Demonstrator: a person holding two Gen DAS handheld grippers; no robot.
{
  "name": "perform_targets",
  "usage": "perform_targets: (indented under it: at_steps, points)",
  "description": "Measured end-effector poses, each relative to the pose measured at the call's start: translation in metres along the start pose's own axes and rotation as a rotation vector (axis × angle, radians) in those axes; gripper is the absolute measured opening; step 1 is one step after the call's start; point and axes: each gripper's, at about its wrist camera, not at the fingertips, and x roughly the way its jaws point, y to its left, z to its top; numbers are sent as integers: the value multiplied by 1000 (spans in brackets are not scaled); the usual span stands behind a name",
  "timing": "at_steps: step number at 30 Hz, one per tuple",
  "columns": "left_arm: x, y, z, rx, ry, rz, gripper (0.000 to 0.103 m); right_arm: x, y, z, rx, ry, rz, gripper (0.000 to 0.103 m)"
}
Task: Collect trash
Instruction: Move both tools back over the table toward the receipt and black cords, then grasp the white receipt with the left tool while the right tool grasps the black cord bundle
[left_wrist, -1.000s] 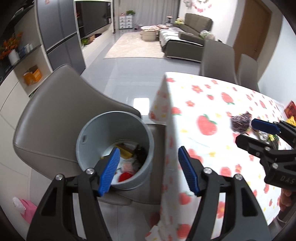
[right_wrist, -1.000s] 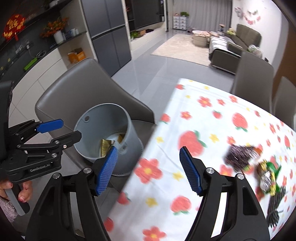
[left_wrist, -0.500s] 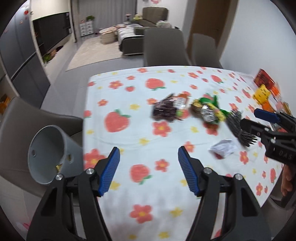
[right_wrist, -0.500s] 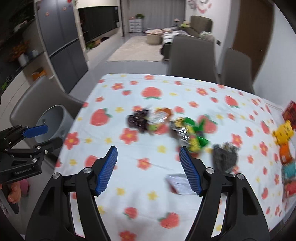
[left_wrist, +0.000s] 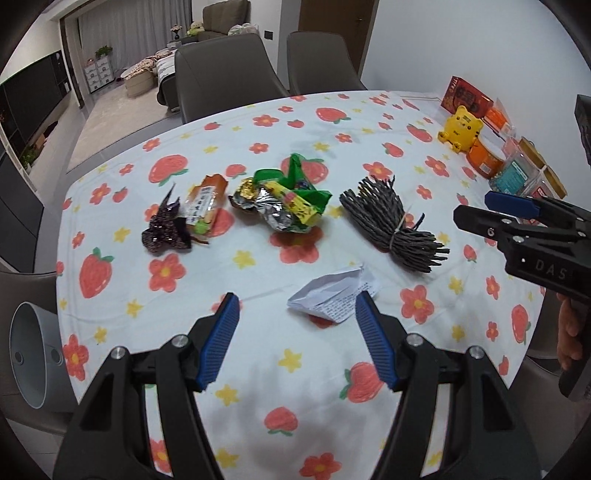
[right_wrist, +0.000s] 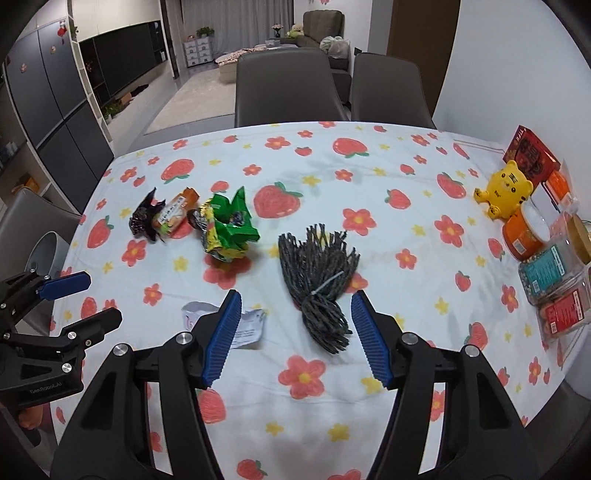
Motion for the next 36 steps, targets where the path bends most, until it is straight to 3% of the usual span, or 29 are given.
perform_targets:
  at_steps: [12, 25, 28, 30, 32, 34, 35, 36]
  points:
    - [77, -19, 5, 68, 98, 2, 66, 51, -26, -16, 4, 65, 13, 58]
    - [112, -11, 2, 56, 154, -26, 63, 92, -22, -18, -11, 123, 42, 58]
    - [120, -12, -1, 57, 171, -42, 47, 100, -22, -20, -14, 138, 49, 57]
    - [127, -14, -4, 68, 193, -43, 34, 106, -22, -22, -11, 166, 63, 39]
    - [130, -16, -6, 87, 187, -37, 31, 111, -21, -25, 1, 188, 76, 23]
    - [130, -19, -5, 102, 190, -44, 25, 110, -19, -28, -3, 186, 80, 20]
    - [129, -21, -4, 105, 189, -54, 15, 108, -18, -28, -8, 180, 80, 17]
    - [127, -22, -2, 108, 185, -55, 12, 105, -17, -28, -12, 171, 80, 16]
